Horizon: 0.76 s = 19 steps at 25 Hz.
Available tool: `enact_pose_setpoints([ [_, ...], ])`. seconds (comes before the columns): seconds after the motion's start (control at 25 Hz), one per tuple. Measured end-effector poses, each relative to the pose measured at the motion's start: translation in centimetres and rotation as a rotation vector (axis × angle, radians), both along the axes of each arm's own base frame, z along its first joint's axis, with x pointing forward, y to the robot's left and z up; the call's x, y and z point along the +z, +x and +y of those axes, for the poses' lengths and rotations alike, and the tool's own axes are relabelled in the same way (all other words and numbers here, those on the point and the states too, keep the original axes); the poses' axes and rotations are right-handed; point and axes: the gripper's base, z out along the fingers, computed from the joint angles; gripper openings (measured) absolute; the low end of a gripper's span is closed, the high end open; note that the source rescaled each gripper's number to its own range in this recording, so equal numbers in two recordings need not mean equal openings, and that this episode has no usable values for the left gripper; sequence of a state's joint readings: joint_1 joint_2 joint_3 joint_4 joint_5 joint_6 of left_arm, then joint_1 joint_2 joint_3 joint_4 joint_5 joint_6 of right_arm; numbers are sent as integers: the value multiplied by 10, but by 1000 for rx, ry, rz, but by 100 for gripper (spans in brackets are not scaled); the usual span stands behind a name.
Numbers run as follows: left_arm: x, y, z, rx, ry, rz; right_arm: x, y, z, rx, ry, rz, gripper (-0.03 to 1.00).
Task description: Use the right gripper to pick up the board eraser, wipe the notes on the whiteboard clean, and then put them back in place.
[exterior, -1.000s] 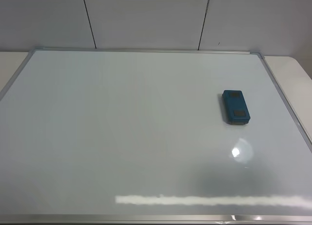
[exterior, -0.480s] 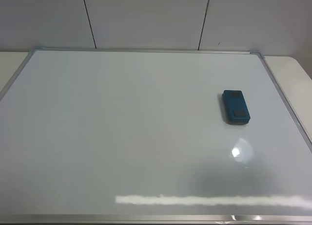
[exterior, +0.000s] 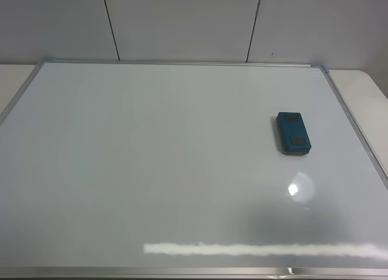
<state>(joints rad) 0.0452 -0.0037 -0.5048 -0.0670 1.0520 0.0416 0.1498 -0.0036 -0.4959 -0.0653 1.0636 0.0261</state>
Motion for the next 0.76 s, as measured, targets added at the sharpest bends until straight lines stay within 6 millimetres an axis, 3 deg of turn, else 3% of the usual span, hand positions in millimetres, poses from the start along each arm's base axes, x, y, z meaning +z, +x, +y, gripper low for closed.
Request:
enact_pose_setpoints([
  [0.76,0,0,0,0,0,0,0,0,0,-61,0,0,100],
])
